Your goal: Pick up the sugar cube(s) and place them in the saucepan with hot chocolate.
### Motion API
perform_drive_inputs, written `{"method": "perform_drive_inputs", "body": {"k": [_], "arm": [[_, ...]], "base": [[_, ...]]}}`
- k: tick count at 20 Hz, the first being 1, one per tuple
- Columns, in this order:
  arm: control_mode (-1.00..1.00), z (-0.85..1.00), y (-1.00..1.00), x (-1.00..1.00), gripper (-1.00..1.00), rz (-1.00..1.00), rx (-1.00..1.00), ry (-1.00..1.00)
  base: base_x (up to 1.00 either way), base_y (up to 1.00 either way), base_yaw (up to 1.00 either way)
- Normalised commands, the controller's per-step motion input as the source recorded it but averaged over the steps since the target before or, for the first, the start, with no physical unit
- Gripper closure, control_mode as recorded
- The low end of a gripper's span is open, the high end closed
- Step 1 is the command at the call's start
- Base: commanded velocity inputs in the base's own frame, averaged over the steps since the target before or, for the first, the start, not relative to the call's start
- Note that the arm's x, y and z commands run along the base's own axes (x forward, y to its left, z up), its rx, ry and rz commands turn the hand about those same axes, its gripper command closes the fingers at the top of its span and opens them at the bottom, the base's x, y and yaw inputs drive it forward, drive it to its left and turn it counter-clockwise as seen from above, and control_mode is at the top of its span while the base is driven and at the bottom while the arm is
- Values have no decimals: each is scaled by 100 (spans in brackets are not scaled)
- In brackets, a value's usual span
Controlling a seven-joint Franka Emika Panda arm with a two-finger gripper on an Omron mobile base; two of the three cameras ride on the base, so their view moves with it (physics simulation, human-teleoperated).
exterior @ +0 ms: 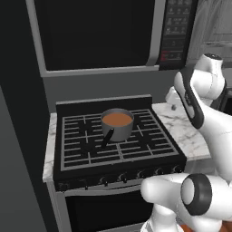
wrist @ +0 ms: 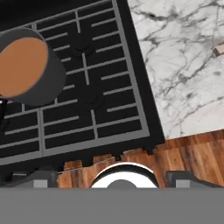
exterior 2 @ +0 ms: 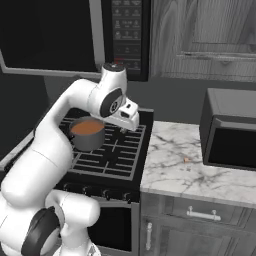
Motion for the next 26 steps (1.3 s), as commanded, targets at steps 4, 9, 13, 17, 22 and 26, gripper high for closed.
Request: {"method": "perform_drive_inputs", "body": {"k": [4, 9, 13, 17, 22, 26], "arm": [[-100, -35, -100, 0, -100, -32, 8, 0], [-100, -43, -100, 0, -100, -31, 2, 8], [-100, -51, -69, 0, -100, -30, -4, 19], [-100, -48, -36, 1, -100, -25, -9, 25], [-100, -40, -15, 9, -100, -10, -3, 13], [-100, -32, -11, 23, -100, 0, -1, 4]], "base": [[0, 0, 0], [0, 0, 0], [0, 0, 0], [0, 0, 0], [0, 0, 0], [0, 0, 0]]}}
